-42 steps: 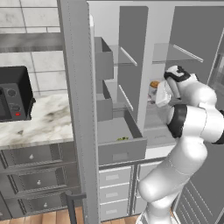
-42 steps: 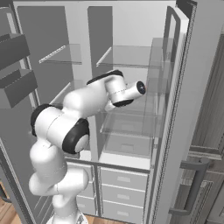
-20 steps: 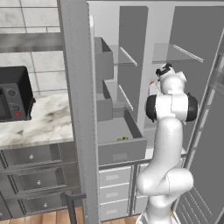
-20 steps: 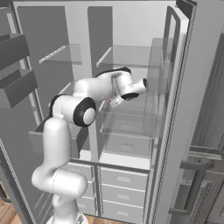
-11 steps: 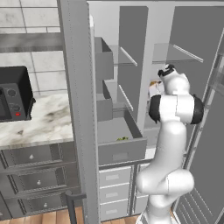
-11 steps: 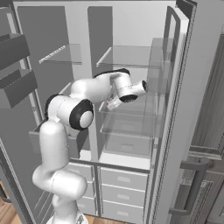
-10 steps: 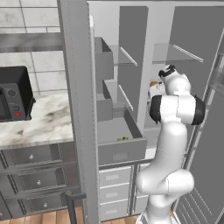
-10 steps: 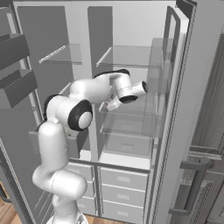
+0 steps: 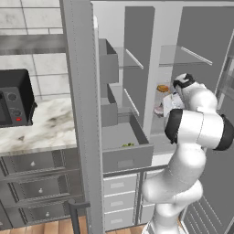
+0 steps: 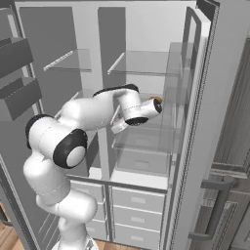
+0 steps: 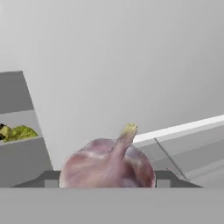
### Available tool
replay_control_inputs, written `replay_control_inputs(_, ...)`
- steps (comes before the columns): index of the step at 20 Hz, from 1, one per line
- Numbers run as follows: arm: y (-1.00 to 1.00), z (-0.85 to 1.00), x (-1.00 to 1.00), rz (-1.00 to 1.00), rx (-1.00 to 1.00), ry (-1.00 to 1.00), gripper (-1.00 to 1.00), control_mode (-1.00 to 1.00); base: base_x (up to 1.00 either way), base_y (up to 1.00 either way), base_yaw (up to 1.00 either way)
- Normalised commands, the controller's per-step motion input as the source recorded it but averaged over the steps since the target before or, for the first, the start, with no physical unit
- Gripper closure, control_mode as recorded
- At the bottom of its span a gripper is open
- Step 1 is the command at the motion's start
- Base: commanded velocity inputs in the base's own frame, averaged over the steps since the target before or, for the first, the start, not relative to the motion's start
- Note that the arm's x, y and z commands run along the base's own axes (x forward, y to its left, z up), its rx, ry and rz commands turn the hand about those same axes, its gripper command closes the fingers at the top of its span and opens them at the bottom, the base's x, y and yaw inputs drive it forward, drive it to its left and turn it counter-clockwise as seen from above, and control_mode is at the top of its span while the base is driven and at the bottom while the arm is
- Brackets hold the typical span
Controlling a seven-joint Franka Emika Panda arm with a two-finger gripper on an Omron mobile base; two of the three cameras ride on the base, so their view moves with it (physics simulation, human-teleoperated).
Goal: Take the broccoli and garlic from the fridge shelf and place them in the freezer drawer to begin freezing them.
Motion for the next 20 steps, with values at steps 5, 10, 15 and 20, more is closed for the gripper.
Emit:
replay_control_inputs(5, 0.16, 0.32, -0.85, -0.08, -0.06, 0.03, 1.00, -1.00, 0.00, 0.00, 0.00)
replay_control_inputs(10, 0.44, 0.52, -0.68, -0.06, -0.03, 0.11, 1.00, -1.00, 0.00, 0.00, 0.00)
replay_control_inputs(15, 0.77, 0.17, -0.36, -0.05, -0.02, 0.27, 1.00, -1.00, 0.00, 0.00, 0.00)
replay_control_inputs(20, 0.84, -0.07, -0.09, -0.05, -0.06, 0.31, 1.00, -1.00, 0.00, 0.00, 0.00)
